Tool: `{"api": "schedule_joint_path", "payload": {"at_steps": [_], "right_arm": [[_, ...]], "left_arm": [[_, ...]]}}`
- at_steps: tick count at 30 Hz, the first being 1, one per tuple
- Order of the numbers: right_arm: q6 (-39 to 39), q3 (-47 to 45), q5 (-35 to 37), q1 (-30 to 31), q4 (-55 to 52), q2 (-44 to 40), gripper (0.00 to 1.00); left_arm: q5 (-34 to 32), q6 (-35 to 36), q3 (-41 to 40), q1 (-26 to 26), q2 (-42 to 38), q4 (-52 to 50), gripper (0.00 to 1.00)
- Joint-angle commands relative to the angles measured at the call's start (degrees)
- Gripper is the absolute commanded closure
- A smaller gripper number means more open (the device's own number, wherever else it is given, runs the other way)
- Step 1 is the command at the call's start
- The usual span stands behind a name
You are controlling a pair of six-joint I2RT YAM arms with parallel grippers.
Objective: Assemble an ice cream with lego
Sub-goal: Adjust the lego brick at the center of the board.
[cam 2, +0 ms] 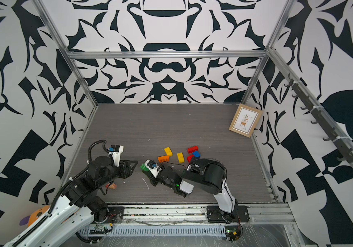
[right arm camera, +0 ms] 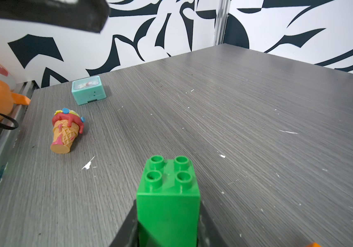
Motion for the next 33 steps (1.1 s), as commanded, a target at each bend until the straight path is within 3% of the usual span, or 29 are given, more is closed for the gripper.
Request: {"api": "schedule_joint_path", "payload": {"at_steps": [1,5,12,20,21,23,25,29,33], "right_arm": [[-1.54,-0.99,0.93,0.17,4.73,-0.54,0.81],[-0.86,-3.02,0.84,0.16,4.73,-0.78,0.63],[-0.07,-6.04,1.28,0.28,4.73,-2.71,0.48],[2.07,-7.57,6.39,0.58,1.89,-9.70,0.42],[3.07,-6.99,6.62,0.57,-2.94,-13.17,0.42],[4.67,-1.50,8.90,0.66,-23.75,-20.87,0.42],[4.18,4.66,8.32,0.68,-38.78,-23.26,0.43],[4.34,10.14,5.44,0.55,-46.93,-24.37,0.41],[6.11,16.19,10.13,0.55,-61.13,-28.41,0.40]], "left_arm": [[0.03,0.19,-0.45,0.18,0.61,2.05,0.42],[0.78,0.27,-0.29,0.18,1.85,2.90,0.42],[0.82,0.69,-0.28,0.18,3.29,3.60,0.42],[-1.99,0.74,0.22,0.20,4.63,3.22,0.42],[-2.88,0.86,0.48,0.14,5.06,2.98,0.42],[-3.91,1.65,0.60,0.14,6.08,3.47,0.42],[-4.00,2.06,0.52,0.20,6.78,4.69,0.42],[-2.81,2.33,0.75,0.23,8.27,6.52,0.42],[-1.16,2.17,1.61,0.28,11.02,6.09,0.42]]}}
